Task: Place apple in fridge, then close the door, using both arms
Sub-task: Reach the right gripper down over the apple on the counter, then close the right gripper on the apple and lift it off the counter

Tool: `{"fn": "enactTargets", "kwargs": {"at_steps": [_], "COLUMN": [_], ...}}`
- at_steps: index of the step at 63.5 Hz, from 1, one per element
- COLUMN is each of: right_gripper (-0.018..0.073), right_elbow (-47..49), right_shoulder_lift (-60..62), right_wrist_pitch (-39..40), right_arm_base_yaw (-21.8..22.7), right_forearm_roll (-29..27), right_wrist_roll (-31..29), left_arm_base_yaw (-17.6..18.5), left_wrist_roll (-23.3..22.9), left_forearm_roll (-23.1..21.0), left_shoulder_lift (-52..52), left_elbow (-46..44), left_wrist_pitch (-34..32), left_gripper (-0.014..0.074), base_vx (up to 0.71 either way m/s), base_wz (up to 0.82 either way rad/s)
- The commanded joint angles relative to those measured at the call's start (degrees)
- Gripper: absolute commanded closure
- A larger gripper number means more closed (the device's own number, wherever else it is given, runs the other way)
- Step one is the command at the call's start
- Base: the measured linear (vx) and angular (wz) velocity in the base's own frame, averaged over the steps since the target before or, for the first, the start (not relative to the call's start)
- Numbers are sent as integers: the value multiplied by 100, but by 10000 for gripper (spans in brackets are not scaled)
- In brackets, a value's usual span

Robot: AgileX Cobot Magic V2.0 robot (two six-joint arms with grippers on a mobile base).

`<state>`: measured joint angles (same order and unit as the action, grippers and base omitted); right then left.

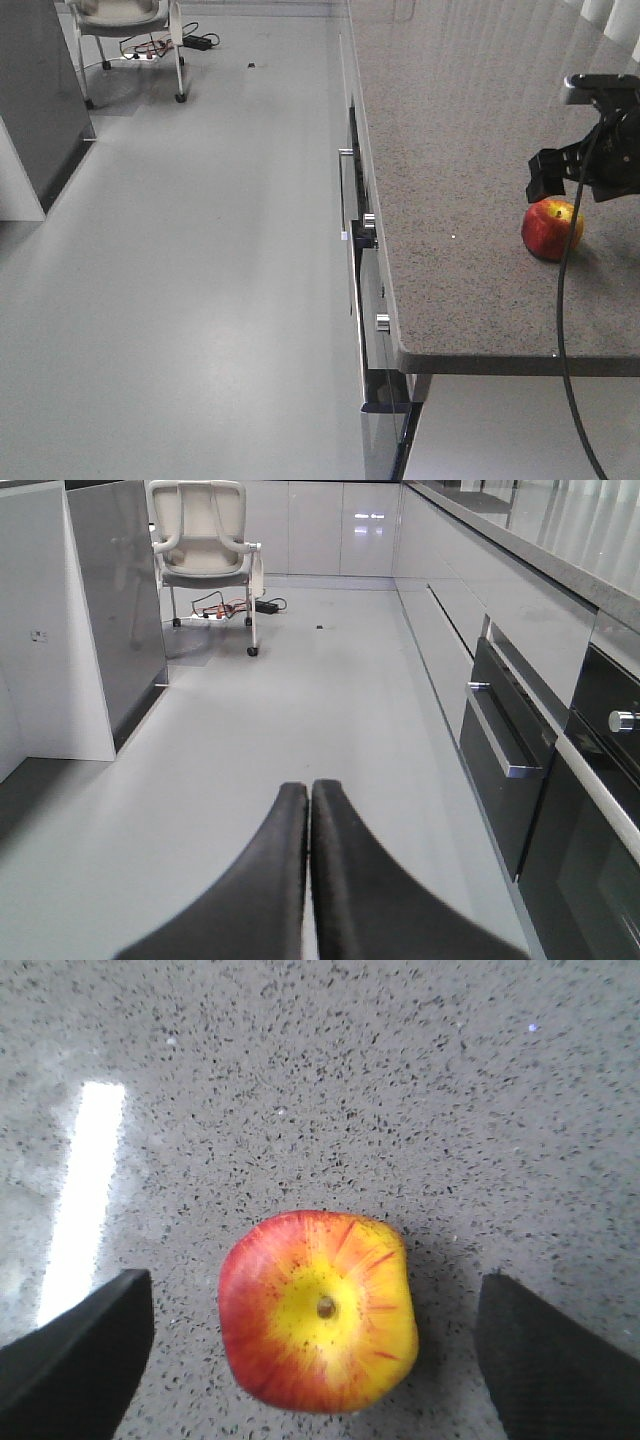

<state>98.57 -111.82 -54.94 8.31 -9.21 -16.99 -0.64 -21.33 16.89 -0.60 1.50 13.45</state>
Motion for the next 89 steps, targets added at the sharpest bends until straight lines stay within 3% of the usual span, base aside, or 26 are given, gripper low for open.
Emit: {"fn": "enactTargets", "kwargs": {"at_steps": [1,33,42,53,60,69,89], "right_gripper": [-56,-9,99,316,446,573,567], "right_elbow": [190,184,184,184,184,184,155], "right_shoulder_lift": [154,-440,-390,-117,373,1310,3394], "right_wrist_pitch": [261,277,216,190,255,261,-732], "right_arm_base_yaw": [20,20,20,20,20,20,20], "right_forearm_roll": [-54,-51,-51,-132,-582,-1563,-3168], "right_wrist_roll": [-72,-72,-72,-100,-455,-1114,-1892], "left_arm_base_yaw": [16,16,16,16,16,16,16], "left_wrist_roll": [-22,-22,-22,-22,-22,-22,-22], "left_forearm_roll": [-18,-18,-18,-18,-18,-18,-18], "left_shoulder_lift": [-34,-34,-34,-34,-34,-34,-34], "left_elbow": [120,120,120,120,120,120,120], "left_wrist_pitch": [-397,-397,-397,-397,-397,-397,-397], "left_gripper": [603,603,603,603,603,603,603], "base_vx": [0,0,0,0,0,0,0], "base_wz": [0,0,0,0,0,0,0]}}
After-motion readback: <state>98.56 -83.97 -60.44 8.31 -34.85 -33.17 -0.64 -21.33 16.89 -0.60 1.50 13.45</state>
